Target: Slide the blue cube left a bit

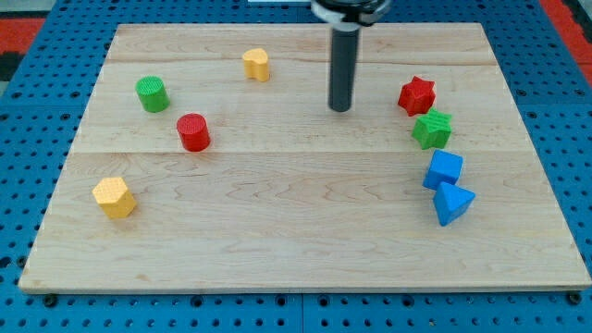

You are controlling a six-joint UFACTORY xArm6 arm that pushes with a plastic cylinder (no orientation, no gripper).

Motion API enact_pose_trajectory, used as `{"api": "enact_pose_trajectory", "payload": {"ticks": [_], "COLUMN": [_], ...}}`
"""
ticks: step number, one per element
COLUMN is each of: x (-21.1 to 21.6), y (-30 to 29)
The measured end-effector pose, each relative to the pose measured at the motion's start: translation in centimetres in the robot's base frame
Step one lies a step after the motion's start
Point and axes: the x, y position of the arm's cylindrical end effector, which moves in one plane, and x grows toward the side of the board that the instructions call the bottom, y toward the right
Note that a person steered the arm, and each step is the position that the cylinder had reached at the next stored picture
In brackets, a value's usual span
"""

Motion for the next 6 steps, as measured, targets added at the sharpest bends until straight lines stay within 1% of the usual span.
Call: {"api": "enact_pose_trajectory", "payload": {"ticks": [1, 2, 4, 5, 6], "x": [-1.6, -1.9, -2.6, -6.1, -4.9], "y": [3.9, 5.2, 11.6, 13.7, 22.2]}}
